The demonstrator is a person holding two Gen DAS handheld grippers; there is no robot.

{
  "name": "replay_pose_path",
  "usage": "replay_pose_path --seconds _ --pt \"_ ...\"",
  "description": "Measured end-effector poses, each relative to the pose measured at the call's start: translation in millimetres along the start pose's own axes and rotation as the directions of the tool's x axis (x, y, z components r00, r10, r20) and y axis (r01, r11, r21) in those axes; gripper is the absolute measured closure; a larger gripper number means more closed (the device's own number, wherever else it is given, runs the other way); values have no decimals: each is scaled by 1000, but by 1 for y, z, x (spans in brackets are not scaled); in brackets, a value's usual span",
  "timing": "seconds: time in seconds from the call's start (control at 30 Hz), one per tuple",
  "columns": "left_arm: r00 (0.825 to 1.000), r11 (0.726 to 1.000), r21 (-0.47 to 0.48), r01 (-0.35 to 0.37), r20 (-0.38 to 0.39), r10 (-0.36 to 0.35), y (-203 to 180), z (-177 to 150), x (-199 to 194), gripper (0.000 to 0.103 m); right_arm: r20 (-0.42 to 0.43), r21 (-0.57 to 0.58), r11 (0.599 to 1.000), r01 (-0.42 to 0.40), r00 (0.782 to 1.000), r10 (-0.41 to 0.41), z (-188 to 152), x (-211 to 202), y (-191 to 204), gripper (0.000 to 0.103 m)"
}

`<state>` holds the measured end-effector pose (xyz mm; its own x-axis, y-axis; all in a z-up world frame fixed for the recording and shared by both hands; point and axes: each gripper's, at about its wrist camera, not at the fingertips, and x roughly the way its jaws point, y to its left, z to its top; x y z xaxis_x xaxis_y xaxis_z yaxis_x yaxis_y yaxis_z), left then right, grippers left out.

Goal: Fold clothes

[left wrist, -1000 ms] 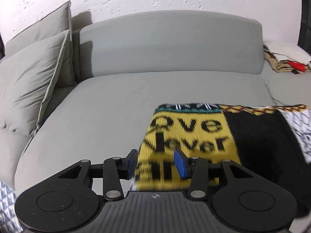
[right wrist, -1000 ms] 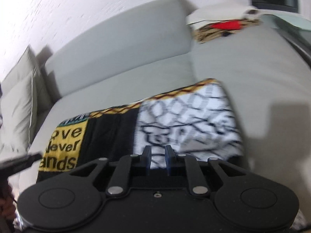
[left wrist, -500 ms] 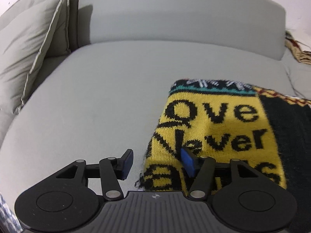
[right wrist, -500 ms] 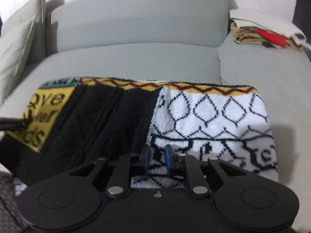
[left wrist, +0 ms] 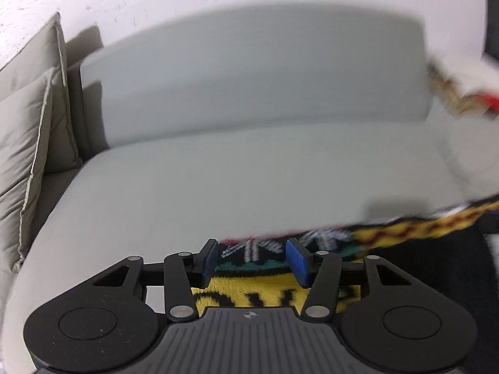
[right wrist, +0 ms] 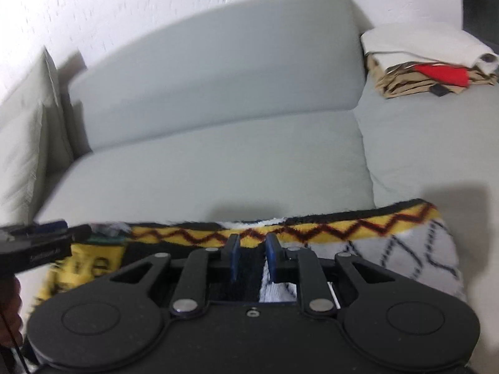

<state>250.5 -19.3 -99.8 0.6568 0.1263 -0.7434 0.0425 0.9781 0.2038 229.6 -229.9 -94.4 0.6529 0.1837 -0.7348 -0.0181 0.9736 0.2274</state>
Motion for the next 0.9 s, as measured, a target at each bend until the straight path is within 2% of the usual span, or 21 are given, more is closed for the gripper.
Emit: replay_pose_path --seconds 0.13,0.2,0.27,0.33,0.4,0.5,0.57,0.6,0.67,0.73,0.77,0.8,0.9 --pt "999 1000 -2 -8 -42 8 -1 -5 18 41 -50 -94 992 83 995 -88 -20 46 1 87" --pt "998 1000 -3 -12 -62 12 -1 -7 27 41 -61 -98 990 102 992 -108 -17 48 5 87" --pt "997 1000 -3 -15 -76 14 -1 -9 32 41 -76 -81 994 79 993 -85 -12 39 2 87" --pt "999 1000 -5 -6 -48 6 2 -11 9 41 -81 -40 998 45 996 -48 -7 23 -3 86" --pt "1000 1000 2 9 -5 -9 0 -16 -21 48 -21 2 999 46 999 -45 -5 -5 -18 85" --pt "996 998 18 65 56 -66 -10 -29 -59 48 73 63 997 44 996 -49 -1 -47 -40 83" --pt "990 993 29 119 75 -121 -22 -40 -76 46 121 100 989 108 985 -120 3 -59 -59 83" --pt "989 991 43 127 67 -130 -27 -46 -76 46 119 126 983 132 982 -147 5 -59 -68 83" --pt "991 991 50 127 39 -129 -33 -57 -65 45 90 181 972 153 981 -171 6 -48 -86 83" --pt "993 992 46 118 5 -118 -37 -69 -49 43 26 193 966 171 983 -180 4 -26 -99 85" --pt "993 992 45 114 -3 -114 -39 -74 -42 42 -30 197 962 187 982 -185 0 -10 -105 89" --pt "993 992 48 114 9 -114 -39 -76 -41 42 -89 199 958 204 978 -190 -5 6 -111 90" --pt "993 992 52 119 -9 -119 -32 -74 -37 42 -111 292 936 199 979 -174 -9 18 -123 92"
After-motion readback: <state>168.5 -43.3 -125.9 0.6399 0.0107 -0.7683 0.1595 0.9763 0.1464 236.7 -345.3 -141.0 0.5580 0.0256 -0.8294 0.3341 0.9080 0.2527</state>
